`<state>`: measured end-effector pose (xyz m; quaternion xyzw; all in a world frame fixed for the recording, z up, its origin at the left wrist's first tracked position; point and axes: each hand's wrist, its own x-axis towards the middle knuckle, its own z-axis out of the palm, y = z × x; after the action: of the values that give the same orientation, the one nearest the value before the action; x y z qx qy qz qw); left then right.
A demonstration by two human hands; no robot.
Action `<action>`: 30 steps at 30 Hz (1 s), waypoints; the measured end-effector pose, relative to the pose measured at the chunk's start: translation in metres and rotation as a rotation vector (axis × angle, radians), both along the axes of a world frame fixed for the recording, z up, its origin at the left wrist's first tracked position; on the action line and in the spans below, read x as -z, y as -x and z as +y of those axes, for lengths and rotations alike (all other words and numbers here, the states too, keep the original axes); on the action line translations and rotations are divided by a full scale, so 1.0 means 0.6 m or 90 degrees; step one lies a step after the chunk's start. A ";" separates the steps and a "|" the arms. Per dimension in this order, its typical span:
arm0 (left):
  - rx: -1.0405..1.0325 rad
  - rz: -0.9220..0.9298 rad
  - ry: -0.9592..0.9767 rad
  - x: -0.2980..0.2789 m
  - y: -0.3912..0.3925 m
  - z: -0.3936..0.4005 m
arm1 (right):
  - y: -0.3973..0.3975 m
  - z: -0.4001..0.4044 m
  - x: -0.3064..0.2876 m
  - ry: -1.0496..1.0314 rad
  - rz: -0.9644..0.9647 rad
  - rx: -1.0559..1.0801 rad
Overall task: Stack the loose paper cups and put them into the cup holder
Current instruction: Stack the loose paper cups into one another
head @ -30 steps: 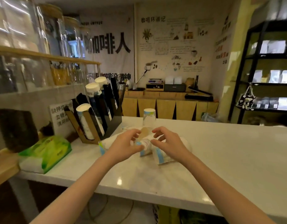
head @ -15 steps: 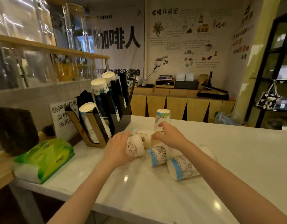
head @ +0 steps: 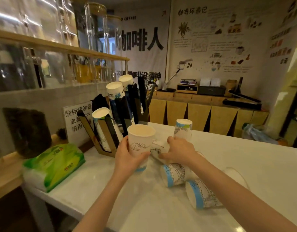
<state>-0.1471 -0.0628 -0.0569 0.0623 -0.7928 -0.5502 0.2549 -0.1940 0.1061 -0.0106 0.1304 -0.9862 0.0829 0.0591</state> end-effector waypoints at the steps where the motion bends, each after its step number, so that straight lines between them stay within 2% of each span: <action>1: 0.004 -0.001 -0.026 0.010 0.004 0.004 | 0.001 -0.001 0.003 -0.010 0.002 0.004; 4: 0.004 0.003 -0.075 0.031 0.014 0.013 | 0.001 -0.001 0.010 -0.020 0.021 0.000; 8: 0.007 0.010 -0.077 0.046 0.024 0.012 | -0.003 -0.001 -0.006 0.048 0.066 -0.024; 14: 0.017 0.011 -0.060 0.053 0.027 0.006 | -0.016 -0.010 -0.070 0.132 0.227 -0.076; 17: 0.022 0.010 -0.068 0.055 0.026 0.007 | -0.013 -0.006 -0.114 0.205 0.311 -0.090; 21: 0.026 0.013 -0.063 0.057 0.025 0.008 | -0.012 -0.004 -0.172 0.332 0.364 -0.106; 25: 0.024 0.008 -0.056 0.059 0.025 0.007 | -0.016 -0.016 -0.211 0.393 0.328 -0.142; 30: 0.036 0.016 -0.054 0.061 0.026 0.008 | -0.018 -0.057 -0.203 0.320 0.158 -0.232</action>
<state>-0.1625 -0.0577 -0.0936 0.0440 -0.7672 -0.5907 0.2462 -0.1831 0.0721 0.1112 0.2949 -0.8806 0.3165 0.1936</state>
